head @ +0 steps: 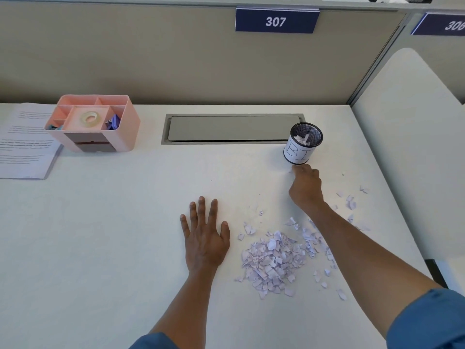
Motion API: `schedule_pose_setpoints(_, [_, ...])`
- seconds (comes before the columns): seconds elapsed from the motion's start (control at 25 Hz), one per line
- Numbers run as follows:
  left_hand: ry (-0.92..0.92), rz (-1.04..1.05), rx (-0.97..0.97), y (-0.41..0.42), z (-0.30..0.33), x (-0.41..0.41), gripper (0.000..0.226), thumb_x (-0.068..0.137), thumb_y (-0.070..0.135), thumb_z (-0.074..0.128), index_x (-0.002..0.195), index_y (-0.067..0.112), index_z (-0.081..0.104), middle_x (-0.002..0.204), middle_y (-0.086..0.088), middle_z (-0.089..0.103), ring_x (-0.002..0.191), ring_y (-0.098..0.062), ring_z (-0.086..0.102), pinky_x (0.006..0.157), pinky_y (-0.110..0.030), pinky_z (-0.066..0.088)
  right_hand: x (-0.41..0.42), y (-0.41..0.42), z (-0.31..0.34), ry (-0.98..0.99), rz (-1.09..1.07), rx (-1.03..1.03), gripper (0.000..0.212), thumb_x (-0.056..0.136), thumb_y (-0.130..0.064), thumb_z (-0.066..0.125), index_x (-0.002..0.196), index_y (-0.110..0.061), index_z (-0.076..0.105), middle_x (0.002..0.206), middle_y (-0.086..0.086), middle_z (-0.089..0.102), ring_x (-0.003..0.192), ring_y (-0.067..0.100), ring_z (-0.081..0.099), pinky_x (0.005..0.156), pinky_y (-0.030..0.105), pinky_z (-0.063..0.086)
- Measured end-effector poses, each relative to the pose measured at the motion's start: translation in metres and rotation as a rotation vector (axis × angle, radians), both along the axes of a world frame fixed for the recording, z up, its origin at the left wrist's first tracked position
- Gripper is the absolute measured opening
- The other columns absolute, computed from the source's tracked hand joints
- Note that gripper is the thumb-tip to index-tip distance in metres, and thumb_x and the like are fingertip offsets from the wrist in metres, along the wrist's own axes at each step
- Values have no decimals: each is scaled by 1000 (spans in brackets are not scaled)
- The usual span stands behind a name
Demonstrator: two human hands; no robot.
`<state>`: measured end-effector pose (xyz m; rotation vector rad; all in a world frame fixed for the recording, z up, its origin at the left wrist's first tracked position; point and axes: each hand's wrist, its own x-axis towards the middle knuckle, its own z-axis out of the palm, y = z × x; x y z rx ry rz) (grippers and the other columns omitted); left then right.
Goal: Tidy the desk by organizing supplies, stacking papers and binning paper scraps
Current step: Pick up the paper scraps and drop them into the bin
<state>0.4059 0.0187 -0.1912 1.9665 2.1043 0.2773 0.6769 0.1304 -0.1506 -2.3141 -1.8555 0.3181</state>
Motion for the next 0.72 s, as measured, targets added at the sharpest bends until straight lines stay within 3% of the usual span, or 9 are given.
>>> schedule_pose_setpoints(0.12, [2, 0, 1, -1, 1, -1, 66, 99, 50, 25, 161, 31, 11, 170, 0, 1, 156, -21, -6, 126, -49, -5, -3, -15, -4, 10, 153, 47, 51, 78, 7, 45, 121, -12, 62, 129, 7, 57, 112, 31, 50, 90, 38, 45])
schedule_pose_setpoints(0.24, [-3, 4, 6, 0, 1, 0, 65, 100, 49, 27, 161, 31, 11, 170, 0, 1, 156, -21, -6, 126, -49, -5, 4, -24, -2, 102, 94, 161, 44, 79, 8, 46, 110, -15, 69, 114, 3, 65, 105, 28, 57, 84, 36, 48])
schedule_pose_setpoints(0.4, [-1, 3, 11, -2, -2, -1, 65, 100, 49, 28, 161, 31, 11, 170, 0, 2, 156, -21, -6, 126, -49, -5, 6, -9, 2, 94, 54, 102, 46, 83, 4, 54, 128, -8, 57, 125, 12, 57, 110, 35, 52, 90, 40, 47])
schedule_pose_setpoints(0.6, [7, 8, 10, -1, -2, -1, 65, 100, 49, 29, 161, 31, 12, 170, 0, 2, 156, -22, -4, 126, -49, -4, -20, -5, 2, -77, 175, -34, 38, 87, -3, 54, 125, -5, 52, 131, 13, 49, 110, 35, 46, 87, 40, 45])
schedule_pose_setpoints(0.72, [4, 4, 6, -1, 0, -1, 65, 100, 48, 30, 161, 31, 12, 170, 0, 3, 156, -22, -4, 126, -50, -3, -33, -36, -2, -109, 224, 18, 55, 79, 5, 49, 132, -6, 49, 134, 11, 47, 114, 31, 45, 89, 37, 43])
